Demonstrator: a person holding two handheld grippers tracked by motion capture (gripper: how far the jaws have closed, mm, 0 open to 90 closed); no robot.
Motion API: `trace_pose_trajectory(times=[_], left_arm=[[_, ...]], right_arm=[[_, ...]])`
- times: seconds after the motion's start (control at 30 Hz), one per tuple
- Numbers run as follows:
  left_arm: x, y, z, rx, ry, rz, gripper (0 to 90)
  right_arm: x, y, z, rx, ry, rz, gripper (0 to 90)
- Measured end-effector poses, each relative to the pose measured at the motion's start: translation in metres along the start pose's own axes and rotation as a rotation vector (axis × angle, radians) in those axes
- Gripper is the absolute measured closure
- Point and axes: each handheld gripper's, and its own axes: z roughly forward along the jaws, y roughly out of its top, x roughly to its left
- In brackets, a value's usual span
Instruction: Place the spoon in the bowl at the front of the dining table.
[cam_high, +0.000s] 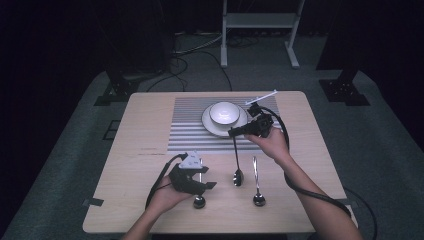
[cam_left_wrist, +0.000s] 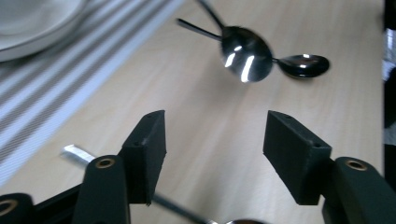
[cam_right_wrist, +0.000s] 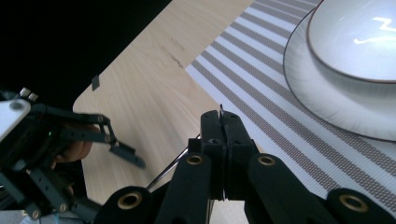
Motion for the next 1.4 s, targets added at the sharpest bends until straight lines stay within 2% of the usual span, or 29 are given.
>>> trace_pose_trajectory(times=[0.13,0.27,0.33,0.43,0.8,0.9,1.4], left_arm=[[0.012,-0.005,-0.008,-0.030,0.034,-0.057,28.5],[0.018,-0.009,-0.009,-0.030,0.048,-0.072,25.0],[0.023,-0.012,-0.008,-0.022,0.063,-0.092,20.3],[0.027,-0.015,-0.009,-0.027,0.076,-0.108,19.1],[0.037,-0.021,-0.011,-0.017,0.099,-0.138,16.7],[0.041,-0.024,-0.012,-0.021,0.103,-0.158,16.5],[0.049,-0.027,-0.017,-0.020,0.116,-0.176,16.5]], right_arm=[[-0.004,0.003,-0.003,-0.010,-0.005,0.016,88.7],[-0.008,0.005,-0.005,-0.016,-0.008,0.026,88.7],[-0.010,0.007,-0.007,-0.027,-0.017,0.037,88.7],[-0.013,0.011,-0.010,-0.041,-0.024,0.046,88.7],[-0.020,0.028,-0.016,-0.074,-0.061,0.061,88.6],[-0.022,0.033,-0.015,-0.082,-0.072,0.068,88.6],[-0.036,0.048,-0.016,-0.109,-0.093,0.107,88.5]])
